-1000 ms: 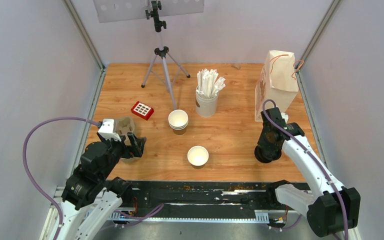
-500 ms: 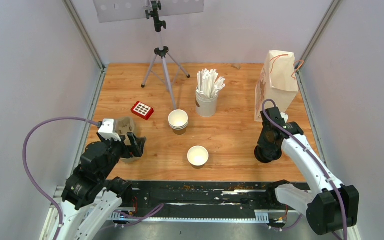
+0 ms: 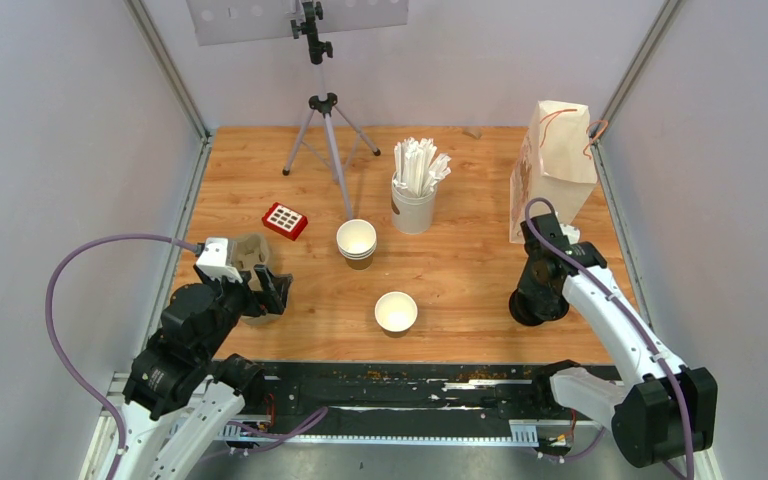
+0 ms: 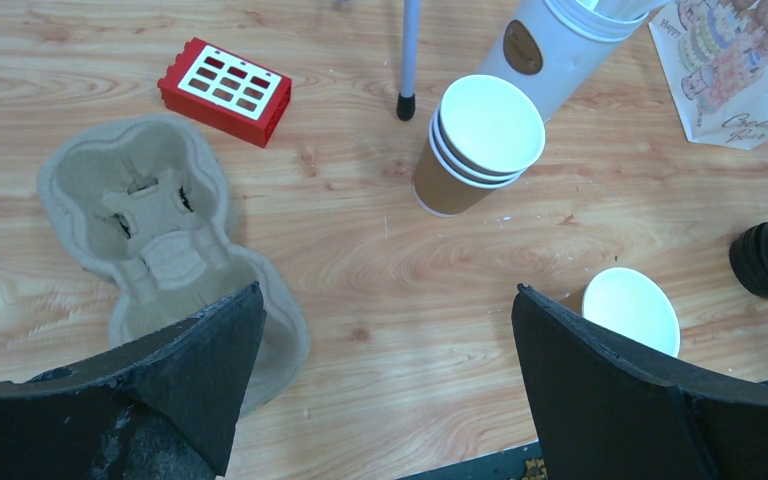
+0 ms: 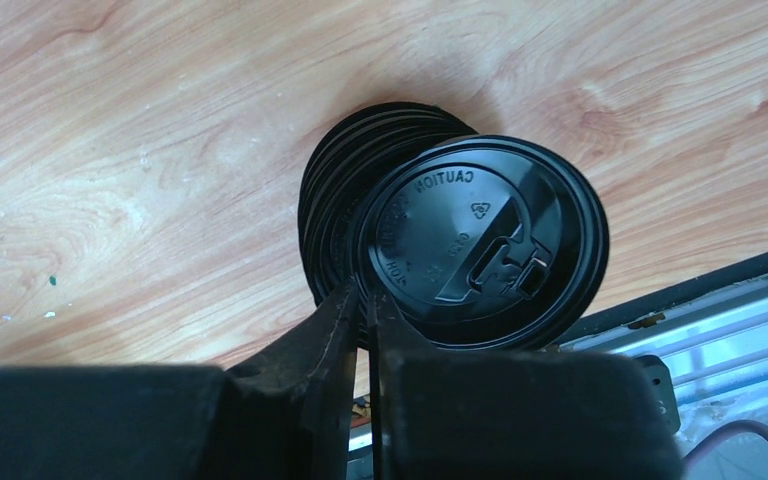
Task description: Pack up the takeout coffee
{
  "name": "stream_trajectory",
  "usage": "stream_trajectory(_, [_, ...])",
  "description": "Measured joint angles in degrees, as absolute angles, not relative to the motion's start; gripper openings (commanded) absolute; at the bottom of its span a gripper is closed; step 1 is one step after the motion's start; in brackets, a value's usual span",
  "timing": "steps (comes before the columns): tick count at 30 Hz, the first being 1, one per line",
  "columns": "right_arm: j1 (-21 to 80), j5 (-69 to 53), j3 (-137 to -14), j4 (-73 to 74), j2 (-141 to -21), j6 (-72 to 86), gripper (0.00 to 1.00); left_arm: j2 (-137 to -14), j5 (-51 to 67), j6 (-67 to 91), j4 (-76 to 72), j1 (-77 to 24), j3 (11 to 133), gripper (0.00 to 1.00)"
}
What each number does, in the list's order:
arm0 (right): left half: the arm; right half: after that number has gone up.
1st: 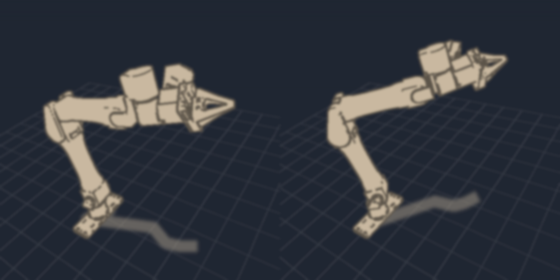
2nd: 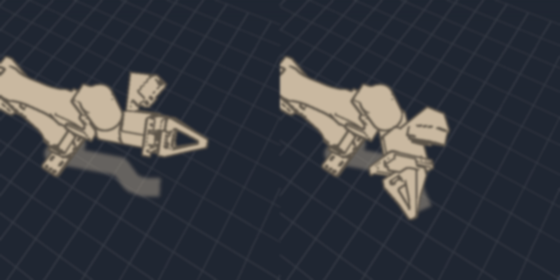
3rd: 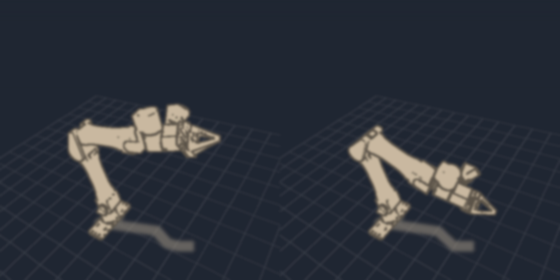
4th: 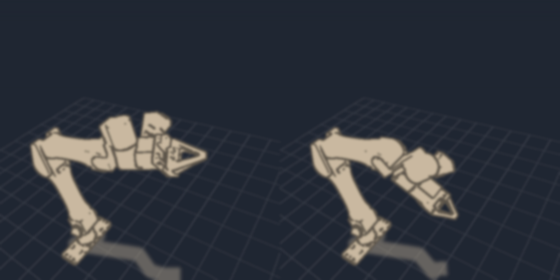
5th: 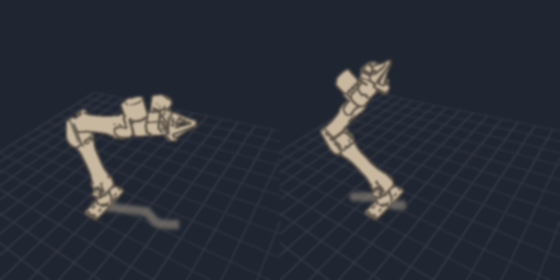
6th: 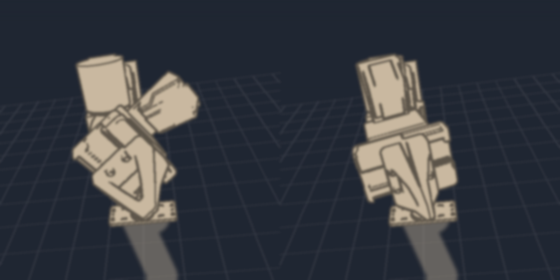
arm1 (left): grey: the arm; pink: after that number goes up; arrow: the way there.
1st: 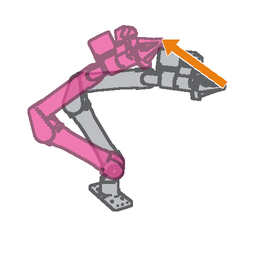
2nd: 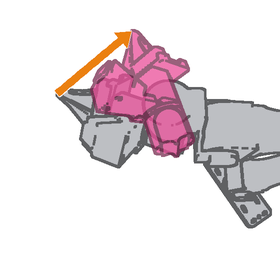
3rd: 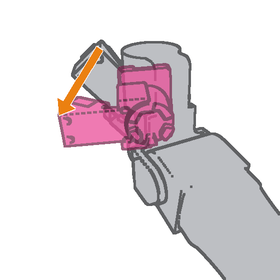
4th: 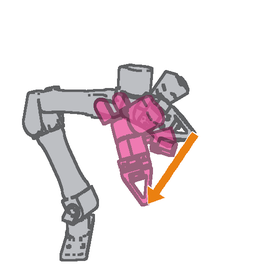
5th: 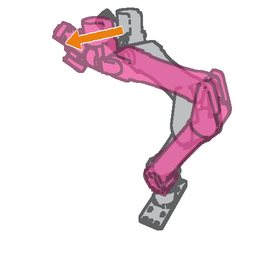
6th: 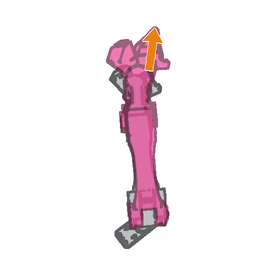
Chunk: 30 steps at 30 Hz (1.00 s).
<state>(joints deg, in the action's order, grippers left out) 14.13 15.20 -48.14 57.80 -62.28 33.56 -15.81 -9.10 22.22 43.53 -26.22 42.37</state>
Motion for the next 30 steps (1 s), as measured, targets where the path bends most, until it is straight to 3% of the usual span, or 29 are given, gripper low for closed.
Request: stream_trajectory(30, [13.41, 14.39, -48.38, 57.36, -63.35, 33.58, 0.16, -15.81, -9.1, 22.22, 43.53, -26.22, 42.37, 1.0])
